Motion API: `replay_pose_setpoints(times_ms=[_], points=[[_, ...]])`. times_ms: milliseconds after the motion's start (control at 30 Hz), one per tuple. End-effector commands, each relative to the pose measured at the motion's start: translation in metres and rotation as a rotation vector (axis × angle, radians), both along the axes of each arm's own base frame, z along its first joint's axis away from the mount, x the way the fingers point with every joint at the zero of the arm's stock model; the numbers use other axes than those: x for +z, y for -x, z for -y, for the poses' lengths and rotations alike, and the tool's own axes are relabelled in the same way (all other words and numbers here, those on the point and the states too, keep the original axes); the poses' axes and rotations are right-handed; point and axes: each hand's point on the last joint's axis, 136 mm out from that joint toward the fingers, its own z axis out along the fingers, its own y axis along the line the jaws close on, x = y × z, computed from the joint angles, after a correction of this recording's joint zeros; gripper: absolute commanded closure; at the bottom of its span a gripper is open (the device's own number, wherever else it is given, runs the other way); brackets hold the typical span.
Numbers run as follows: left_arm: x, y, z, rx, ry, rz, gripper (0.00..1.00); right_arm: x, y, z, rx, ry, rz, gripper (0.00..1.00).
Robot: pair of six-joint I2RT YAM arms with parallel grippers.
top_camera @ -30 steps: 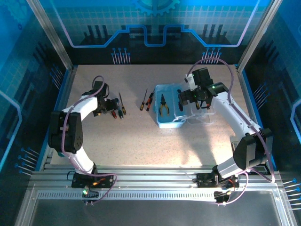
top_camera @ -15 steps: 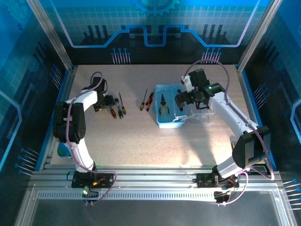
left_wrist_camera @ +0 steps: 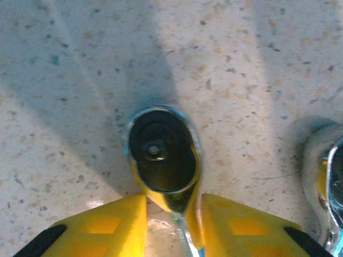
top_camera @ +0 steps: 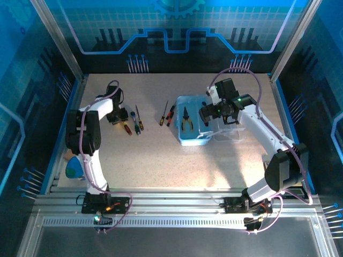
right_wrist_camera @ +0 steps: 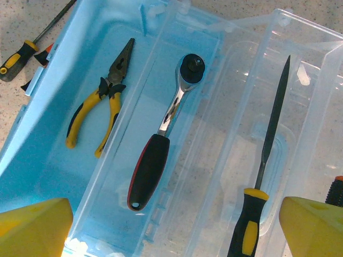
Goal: Pack the tool kit
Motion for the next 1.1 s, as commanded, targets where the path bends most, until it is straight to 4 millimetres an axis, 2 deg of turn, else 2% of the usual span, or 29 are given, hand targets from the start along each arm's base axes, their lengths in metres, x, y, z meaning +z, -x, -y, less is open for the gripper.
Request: replay_pose_setpoints(times_ms=[0, 200, 267, 367, 500, 633, 767, 900, 967, 1067], points=[[-0.01, 0.007, 0.003, -0.017, 0.026, -0.053, 0.76, 0.001, 0.001, -0.007, 0.019, -0.017, -0.004, 0.0], [-0.001, 0.01, 0.005, -0.023, 0.035, -0.034, 0.99, 0.005, 0.004, -0.009, 0.031, -0.029, -0.002, 0.0], [0.01, 0.012, 0.006, -0.025, 0.037, -0.01, 1.0, 0.007, 0.005, -0.011, 0.041, -0.044, -0.002, 0.0], [0.034, 0.014, 0.014, -0.038, 0.076, 0.049, 1.0, 0.011, 0.009, -0.018, 0.062, -0.087, -0.003, 0.0], [0.08, 0.016, 0.031, -0.059, 0.157, 0.166, 1.0, 0.018, 0.011, -0.03, 0.091, -0.154, 0.005, 0.0], [0.138, 0.018, 0.061, -0.107, 0.258, 0.313, 1.0, 0.03, 0.016, -0.046, 0.133, -0.24, 0.019, 0.0], [0.189, 0.022, 0.111, -0.193, 0.385, 0.463, 1.0, 0.045, 0.02, -0.076, 0.19, -0.33, 0.048, 0.0], [0.221, 0.027, 0.162, -0.269, 0.506, 0.568, 1.0, 0.062, 0.025, -0.115, 0.251, -0.449, 0.086, 0.01], [0.233, 0.027, 0.186, -0.302, 0.571, 0.601, 1.0, 0.069, 0.025, -0.136, 0.279, -0.507, 0.1, 0.04], [0.243, 0.029, 0.21, -0.334, 0.621, 0.621, 1.0, 0.071, 0.024, -0.159, 0.306, -0.554, 0.092, 0.13]])
